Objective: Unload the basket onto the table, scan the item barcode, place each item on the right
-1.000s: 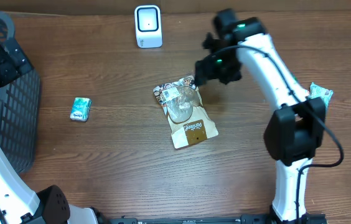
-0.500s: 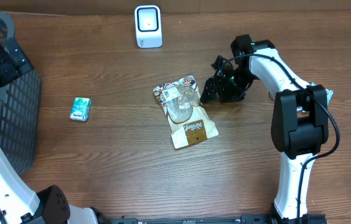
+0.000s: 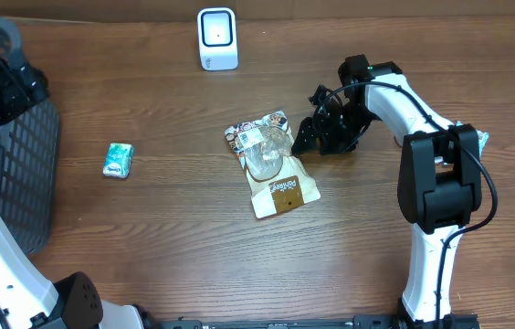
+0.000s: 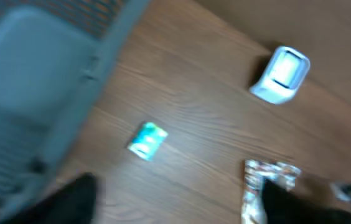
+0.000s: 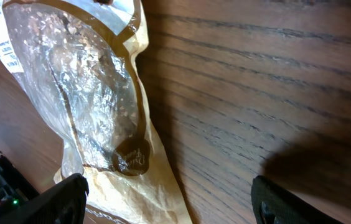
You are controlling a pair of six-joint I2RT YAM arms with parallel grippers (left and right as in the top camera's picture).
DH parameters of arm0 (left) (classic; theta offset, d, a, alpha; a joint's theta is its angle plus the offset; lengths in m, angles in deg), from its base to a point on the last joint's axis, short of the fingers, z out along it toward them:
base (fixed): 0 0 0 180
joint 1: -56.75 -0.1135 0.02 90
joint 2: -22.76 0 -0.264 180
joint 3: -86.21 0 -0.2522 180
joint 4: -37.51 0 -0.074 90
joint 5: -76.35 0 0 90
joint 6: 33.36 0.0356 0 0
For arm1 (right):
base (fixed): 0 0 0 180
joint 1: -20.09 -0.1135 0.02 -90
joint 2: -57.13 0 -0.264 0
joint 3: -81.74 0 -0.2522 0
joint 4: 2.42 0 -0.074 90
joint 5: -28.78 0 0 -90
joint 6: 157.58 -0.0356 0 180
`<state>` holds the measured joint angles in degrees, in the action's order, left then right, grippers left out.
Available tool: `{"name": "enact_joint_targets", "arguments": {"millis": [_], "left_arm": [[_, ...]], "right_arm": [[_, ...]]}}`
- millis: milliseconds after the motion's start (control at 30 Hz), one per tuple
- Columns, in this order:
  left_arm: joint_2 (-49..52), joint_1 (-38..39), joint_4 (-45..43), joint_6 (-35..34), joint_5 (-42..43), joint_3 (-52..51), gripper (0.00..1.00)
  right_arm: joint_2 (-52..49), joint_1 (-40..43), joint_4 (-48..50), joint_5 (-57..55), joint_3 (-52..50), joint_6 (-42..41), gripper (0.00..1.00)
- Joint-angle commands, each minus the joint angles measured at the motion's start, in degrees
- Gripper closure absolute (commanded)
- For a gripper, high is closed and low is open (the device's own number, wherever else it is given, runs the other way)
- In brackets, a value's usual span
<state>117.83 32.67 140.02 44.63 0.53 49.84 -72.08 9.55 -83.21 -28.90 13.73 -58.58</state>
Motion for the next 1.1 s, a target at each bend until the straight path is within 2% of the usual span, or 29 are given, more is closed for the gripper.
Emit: {"name": "enact_joint_targets", "arguments": {"millis": [0, 100, 267, 533, 667, 800, 1067], "left_arm": [[1.33, 1.97, -0.28, -0.46, 9.62, -2.29, 0.96], [2.12, 6.54, -3.32, -0.98, 11.41, -8.35, 0.96], [2.86, 16.65, -12.50, -5.73, 11.43, -22.40, 0.95], [3.61, 34.05, -39.52, -17.86, 13.11, -47.28, 0.96], [7.02, 40.46, -51.54, -23.80, 13.11, -54.18, 0.96], [12.55, 43.95, -54.38, -25.75, 13.11, -54.38, 0.96], [19.50, 45.07, -53.00, -23.65, 12.68, -54.38, 0.96]], "right_arm": [[0.22, -0.31, 0.52, 0.98, -0.17, -0.17, 0.19], [0.22, -0.33, 0.96, 1.49, -0.17, -0.87, 0.24], [0.22, -0.31, 2.10, 1.44, -0.17, -4.28, 0.29], [0.22, -0.33, 3.13, 1.46, -0.22, -8.26, 0.30], [0.22, -0.33, 2.95, 1.46, -0.31, -9.29, 0.33], [0.22, -0.33, 2.47, 1.44, -0.31, -9.68, 0.34], [0.22, -0.33, 1.64, 1.46, -0.33, -9.70, 0.34]]}}
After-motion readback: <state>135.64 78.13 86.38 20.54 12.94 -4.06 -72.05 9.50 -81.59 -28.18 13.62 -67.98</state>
